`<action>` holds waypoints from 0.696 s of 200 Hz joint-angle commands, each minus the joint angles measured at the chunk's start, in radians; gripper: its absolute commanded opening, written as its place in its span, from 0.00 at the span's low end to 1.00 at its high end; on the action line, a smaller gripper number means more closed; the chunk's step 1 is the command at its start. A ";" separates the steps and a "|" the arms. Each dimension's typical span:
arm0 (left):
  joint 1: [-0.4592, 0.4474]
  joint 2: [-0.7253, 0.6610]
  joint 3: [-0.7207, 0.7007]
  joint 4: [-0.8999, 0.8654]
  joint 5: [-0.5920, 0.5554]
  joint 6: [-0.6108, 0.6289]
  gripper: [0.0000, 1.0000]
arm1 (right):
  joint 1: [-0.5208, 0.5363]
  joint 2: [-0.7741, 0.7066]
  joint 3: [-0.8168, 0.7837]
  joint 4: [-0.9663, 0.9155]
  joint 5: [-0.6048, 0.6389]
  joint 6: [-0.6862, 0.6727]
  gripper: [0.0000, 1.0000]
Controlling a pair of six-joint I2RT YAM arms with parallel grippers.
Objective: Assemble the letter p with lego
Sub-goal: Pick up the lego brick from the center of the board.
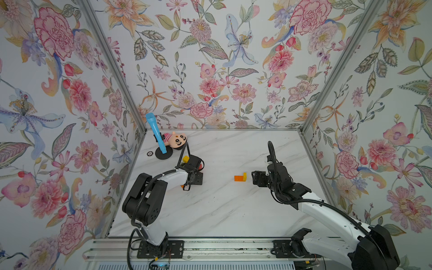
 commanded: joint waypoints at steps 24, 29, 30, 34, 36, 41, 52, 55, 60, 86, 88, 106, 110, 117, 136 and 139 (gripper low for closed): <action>-0.085 -0.043 -0.049 -0.009 0.028 -0.045 0.70 | -0.004 0.052 0.016 0.031 -0.042 0.012 0.83; -0.087 -0.042 -0.049 -0.005 0.021 -0.051 0.69 | -0.003 0.057 0.020 0.032 -0.046 0.012 0.84; -0.087 -0.042 -0.049 -0.005 0.019 -0.052 0.69 | -0.003 0.059 0.022 0.032 -0.046 0.012 0.84; -0.087 -0.040 -0.049 -0.002 0.007 -0.057 0.69 | -0.001 0.063 0.025 0.033 -0.049 0.012 0.84; -0.087 -0.039 -0.049 -0.003 -0.001 -0.061 0.68 | 0.000 0.066 0.027 0.033 -0.049 0.012 0.84; -0.088 -0.035 -0.046 -0.005 -0.026 -0.069 0.68 | 0.002 0.070 0.030 0.033 -0.051 0.012 0.84; -0.087 -0.018 -0.034 -0.016 -0.075 -0.082 0.65 | 0.008 0.076 0.037 0.035 -0.051 0.012 0.84; -0.087 -0.013 -0.031 -0.017 -0.081 -0.084 0.65 | 0.009 0.077 0.040 0.035 -0.050 0.012 0.84; -0.087 -0.002 -0.025 -0.018 -0.089 -0.086 0.63 | 0.012 0.078 0.042 0.034 -0.050 0.010 0.84; -0.095 0.037 -0.009 -0.017 -0.101 -0.089 0.58 | 0.017 0.075 0.052 0.024 -0.039 0.009 0.84; -0.096 0.038 -0.009 -0.016 -0.102 -0.088 0.57 | 0.017 0.075 0.053 0.024 -0.038 0.009 0.84; -0.113 0.039 -0.009 -0.016 -0.114 -0.087 0.53 | 0.017 0.070 0.048 0.025 -0.031 0.009 0.84; -0.119 0.038 -0.009 -0.016 -0.113 -0.087 0.52 | 0.017 0.069 0.046 0.024 -0.031 0.009 0.84; -0.122 0.037 -0.009 -0.020 -0.113 -0.087 0.50 | 0.017 0.072 0.046 0.024 -0.031 0.010 0.84; -0.129 0.033 -0.017 -0.014 -0.105 -0.087 0.45 | 0.017 0.081 0.048 0.024 -0.033 0.013 0.84; -0.129 0.031 -0.019 -0.014 -0.102 -0.087 0.44 | 0.017 0.082 0.048 0.025 -0.034 0.014 0.84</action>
